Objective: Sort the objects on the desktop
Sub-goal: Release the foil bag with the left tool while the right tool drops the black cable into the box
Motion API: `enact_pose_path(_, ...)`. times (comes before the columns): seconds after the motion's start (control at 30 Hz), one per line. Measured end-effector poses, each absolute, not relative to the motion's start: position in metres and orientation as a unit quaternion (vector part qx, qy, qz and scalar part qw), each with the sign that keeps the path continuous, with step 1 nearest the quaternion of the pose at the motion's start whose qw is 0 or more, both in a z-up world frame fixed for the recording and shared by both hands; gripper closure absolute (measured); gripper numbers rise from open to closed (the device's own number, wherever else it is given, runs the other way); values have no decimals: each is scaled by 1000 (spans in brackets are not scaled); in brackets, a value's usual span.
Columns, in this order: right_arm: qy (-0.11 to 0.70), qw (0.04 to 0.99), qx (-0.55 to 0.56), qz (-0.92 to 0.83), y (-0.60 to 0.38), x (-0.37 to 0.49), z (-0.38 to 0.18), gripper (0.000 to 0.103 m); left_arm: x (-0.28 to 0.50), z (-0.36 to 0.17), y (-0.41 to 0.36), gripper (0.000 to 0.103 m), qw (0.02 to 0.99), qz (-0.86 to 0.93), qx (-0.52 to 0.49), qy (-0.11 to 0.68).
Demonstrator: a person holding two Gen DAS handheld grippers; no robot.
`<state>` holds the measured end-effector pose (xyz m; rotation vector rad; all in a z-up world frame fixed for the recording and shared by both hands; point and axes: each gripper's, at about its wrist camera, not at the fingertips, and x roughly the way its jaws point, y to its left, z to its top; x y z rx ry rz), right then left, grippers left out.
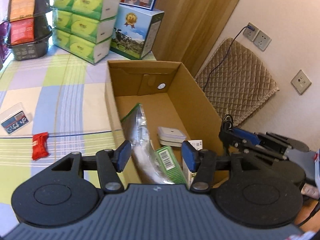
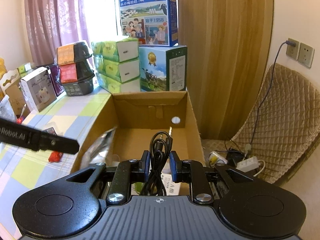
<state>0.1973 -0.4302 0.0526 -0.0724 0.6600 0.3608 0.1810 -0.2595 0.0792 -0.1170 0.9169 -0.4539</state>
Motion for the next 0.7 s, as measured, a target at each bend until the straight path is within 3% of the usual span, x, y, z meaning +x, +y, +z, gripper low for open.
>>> enact_pose_path(0.07,316,930,-29,183,-430,199,55,84,177,79,-254,49,874,-211,-51,435)
enact_pose_path(0.13,313,932,-16,181,-431,199,57,64,172,79,-247,44,877,-206,-49,431)
enact_pose_path(0.17,310,934,-10,178,-432,198,59,44,169,79,-243,40,879,-203,-49,428)
enact_pose_path(0.2,307,935,-9,177,-433,197,60,39,165,78,-240,38,881,-199,-46,426)
enact_pose_path(0.43,306,937,16,170,-442,173,65,36,141,69,-210,24,888,-174,-49,423)
enact_pose_path(0.7,302,937,45,169,-438,114,61,17,98,58,-173,6,897,-142,-51,415)
